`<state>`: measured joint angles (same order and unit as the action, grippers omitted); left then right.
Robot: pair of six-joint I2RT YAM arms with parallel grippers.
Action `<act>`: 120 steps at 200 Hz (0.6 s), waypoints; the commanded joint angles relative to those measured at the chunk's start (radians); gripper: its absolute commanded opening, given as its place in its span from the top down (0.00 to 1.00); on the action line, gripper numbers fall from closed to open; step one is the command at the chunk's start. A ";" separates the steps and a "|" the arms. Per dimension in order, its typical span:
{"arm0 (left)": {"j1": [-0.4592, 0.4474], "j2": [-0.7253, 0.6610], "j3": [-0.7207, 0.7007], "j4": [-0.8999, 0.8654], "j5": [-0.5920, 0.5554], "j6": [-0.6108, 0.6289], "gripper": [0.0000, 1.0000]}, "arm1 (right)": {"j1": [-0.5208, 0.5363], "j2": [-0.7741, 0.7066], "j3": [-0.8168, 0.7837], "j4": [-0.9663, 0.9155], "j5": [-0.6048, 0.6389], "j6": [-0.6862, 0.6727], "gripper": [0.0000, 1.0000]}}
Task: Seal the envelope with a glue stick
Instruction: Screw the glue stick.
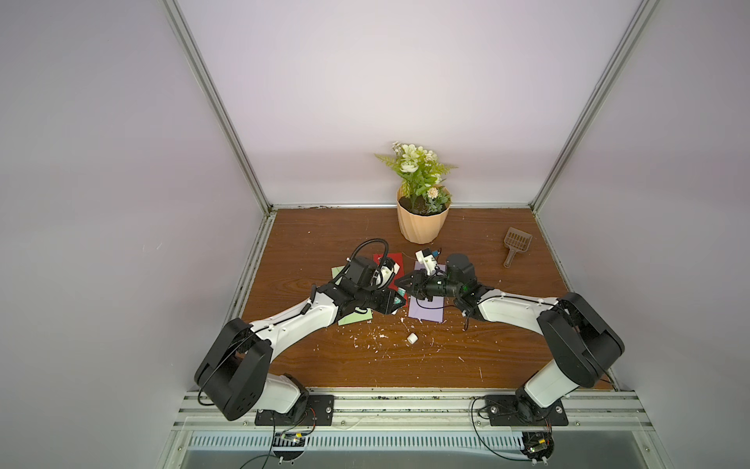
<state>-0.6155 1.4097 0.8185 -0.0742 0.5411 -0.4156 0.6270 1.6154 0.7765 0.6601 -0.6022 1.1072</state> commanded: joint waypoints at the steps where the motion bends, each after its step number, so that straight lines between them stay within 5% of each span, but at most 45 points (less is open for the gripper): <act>1: 0.005 -0.003 0.019 0.017 0.036 0.006 0.90 | 0.002 -0.017 0.014 0.044 -0.005 -0.009 0.78; 61: 0.011 -0.059 0.018 0.070 0.278 -0.003 0.90 | -0.018 -0.076 -0.084 0.463 -0.180 0.013 1.00; 120: 0.017 -0.124 -0.018 0.219 0.453 -0.104 0.89 | -0.018 -0.095 -0.120 0.952 -0.343 0.182 1.00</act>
<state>-0.5869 1.3037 0.8181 0.0040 0.8280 -0.4610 0.5816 1.5600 0.6422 1.2255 -0.8288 1.1793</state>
